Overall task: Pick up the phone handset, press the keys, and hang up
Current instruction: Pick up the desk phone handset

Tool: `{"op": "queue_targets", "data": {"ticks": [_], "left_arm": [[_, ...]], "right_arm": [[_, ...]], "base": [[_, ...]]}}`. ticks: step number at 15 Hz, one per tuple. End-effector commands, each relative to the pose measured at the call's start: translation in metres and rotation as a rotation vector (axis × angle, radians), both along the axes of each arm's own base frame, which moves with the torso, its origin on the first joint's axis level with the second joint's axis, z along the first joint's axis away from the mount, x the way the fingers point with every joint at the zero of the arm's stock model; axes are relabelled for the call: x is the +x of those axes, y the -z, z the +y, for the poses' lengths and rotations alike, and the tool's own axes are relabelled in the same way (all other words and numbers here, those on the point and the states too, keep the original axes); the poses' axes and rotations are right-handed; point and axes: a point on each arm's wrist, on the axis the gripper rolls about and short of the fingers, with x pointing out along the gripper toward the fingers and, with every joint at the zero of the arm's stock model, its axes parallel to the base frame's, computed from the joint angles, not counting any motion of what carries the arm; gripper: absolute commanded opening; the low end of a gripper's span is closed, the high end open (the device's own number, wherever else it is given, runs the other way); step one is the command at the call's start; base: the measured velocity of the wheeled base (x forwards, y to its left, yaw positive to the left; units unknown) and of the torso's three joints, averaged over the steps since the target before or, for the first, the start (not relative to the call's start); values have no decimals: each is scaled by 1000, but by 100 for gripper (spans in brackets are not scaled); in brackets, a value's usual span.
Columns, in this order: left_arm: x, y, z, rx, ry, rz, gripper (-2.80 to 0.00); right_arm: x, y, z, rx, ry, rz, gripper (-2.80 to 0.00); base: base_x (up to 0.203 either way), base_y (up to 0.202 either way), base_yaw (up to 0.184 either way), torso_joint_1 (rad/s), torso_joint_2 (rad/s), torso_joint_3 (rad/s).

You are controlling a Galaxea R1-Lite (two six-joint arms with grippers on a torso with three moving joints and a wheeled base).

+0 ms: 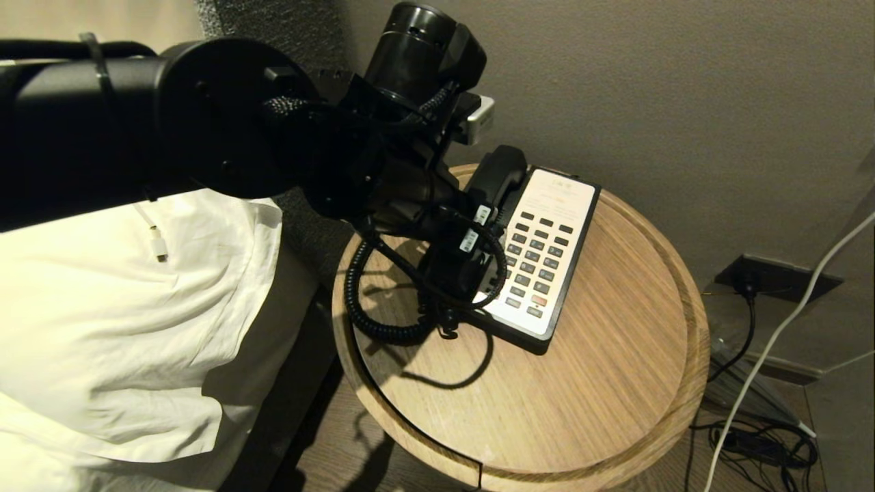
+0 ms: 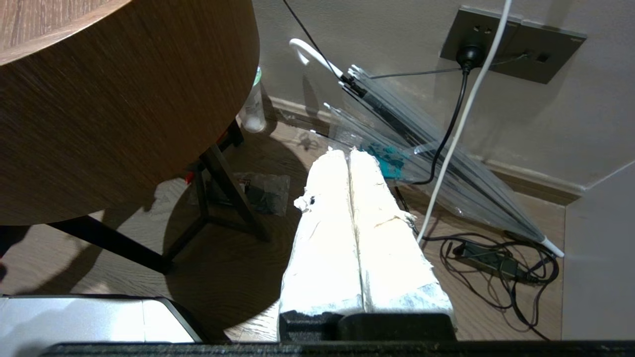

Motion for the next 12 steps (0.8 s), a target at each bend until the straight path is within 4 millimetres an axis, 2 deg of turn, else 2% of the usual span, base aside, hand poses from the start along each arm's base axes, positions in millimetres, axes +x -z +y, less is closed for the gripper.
{"op": "queue_targets", "data": {"ticks": [1,12], "left_arm": [[0,0,0,1,-3,1,-280],[-4,-7,3,-20,2,-16,-280]], "right_arm": [[0,0,0,0,-1,-1,-280],[0,0,0,0,-1,-1,-280]], "base": [[0,0,0,0,0,0],[0,0,0,0,0,0]]}}
